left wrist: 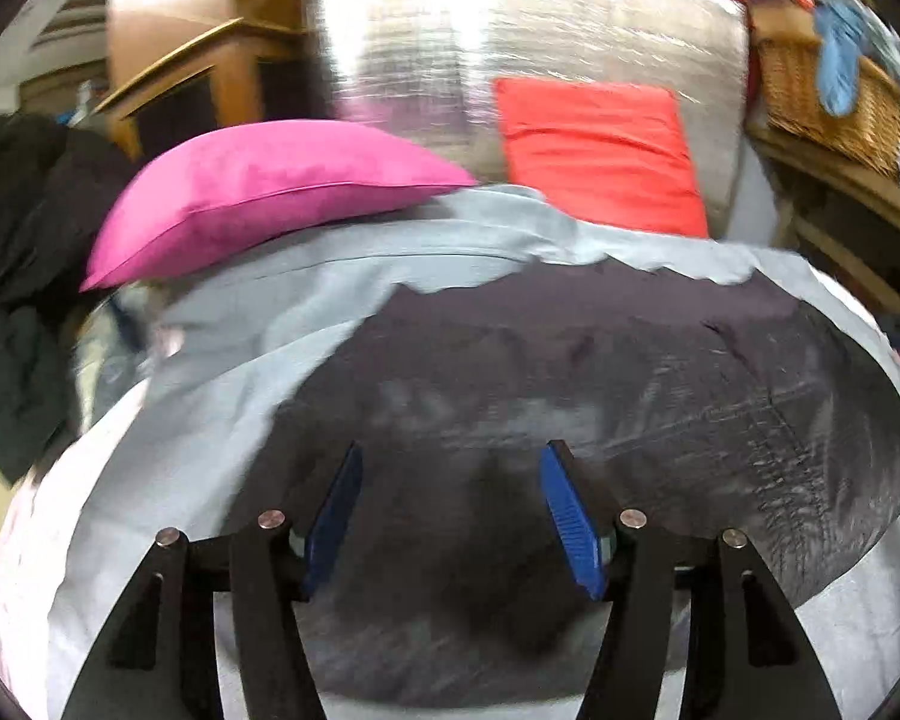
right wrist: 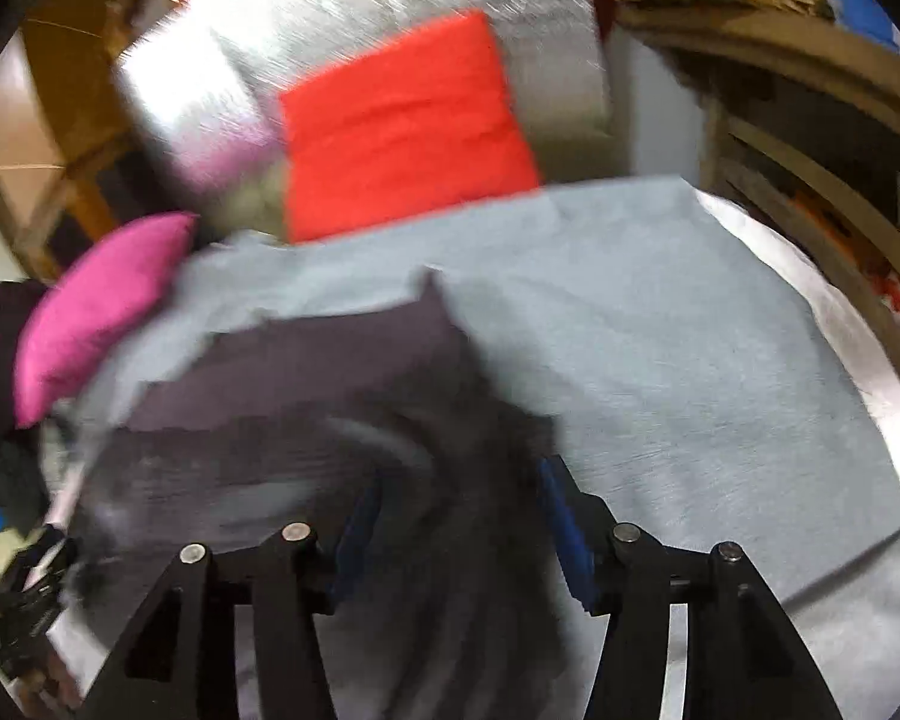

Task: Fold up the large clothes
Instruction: 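Press the folded jacket flat with both open tools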

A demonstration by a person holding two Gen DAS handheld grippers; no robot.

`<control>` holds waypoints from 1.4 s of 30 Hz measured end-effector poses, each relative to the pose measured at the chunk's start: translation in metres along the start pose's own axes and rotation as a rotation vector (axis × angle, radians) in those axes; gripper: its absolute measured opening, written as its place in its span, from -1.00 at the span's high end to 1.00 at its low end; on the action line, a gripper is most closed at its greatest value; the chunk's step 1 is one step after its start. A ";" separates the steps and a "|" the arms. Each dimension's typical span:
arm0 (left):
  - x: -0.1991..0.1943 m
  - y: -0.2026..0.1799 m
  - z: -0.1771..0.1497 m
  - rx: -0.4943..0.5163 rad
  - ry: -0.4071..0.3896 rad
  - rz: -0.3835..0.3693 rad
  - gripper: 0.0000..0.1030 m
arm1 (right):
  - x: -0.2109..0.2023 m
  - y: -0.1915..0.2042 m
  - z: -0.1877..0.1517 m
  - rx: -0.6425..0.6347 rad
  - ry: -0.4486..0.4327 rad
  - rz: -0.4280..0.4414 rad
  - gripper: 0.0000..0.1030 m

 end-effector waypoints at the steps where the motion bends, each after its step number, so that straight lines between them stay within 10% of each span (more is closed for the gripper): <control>1: -0.001 0.010 -0.005 -0.022 0.003 0.014 -0.22 | -0.007 0.013 -0.008 -0.022 0.003 0.041 -0.19; 6: 0.042 0.042 -0.055 -0.097 0.218 -0.019 -0.27 | 0.002 0.046 -0.065 -0.056 0.118 0.121 -0.29; 11: 0.007 0.045 -0.032 -0.099 0.127 -0.020 -0.26 | 0.015 0.041 -0.082 -0.036 0.137 -0.011 -0.29; 21: 0.002 -0.043 -0.004 0.007 0.004 -0.074 -0.27 | -0.022 0.130 -0.104 -0.150 -0.003 0.122 -0.30; 28: 0.060 -0.080 -0.040 0.164 0.096 0.033 -0.35 | 0.028 0.115 -0.145 -0.253 0.002 -0.076 -0.30; 35: 0.038 -0.060 -0.024 0.078 0.123 -0.016 -0.34 | 0.021 0.123 -0.140 -0.215 0.017 -0.110 -0.30; 42: 0.019 -0.002 -0.030 -0.001 0.056 0.113 -0.34 | -0.037 0.094 -0.129 -0.168 -0.121 -0.149 -0.30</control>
Point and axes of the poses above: each gripper's, at about its wrist camera, not at the fingertips, and x roughly the way its jaws point, y to its left, z to its top, the point moved 7 cm from there along x, roughly the way its jaws point, and after that the axes turned 5 degrees about x, right-handed, at the moved point
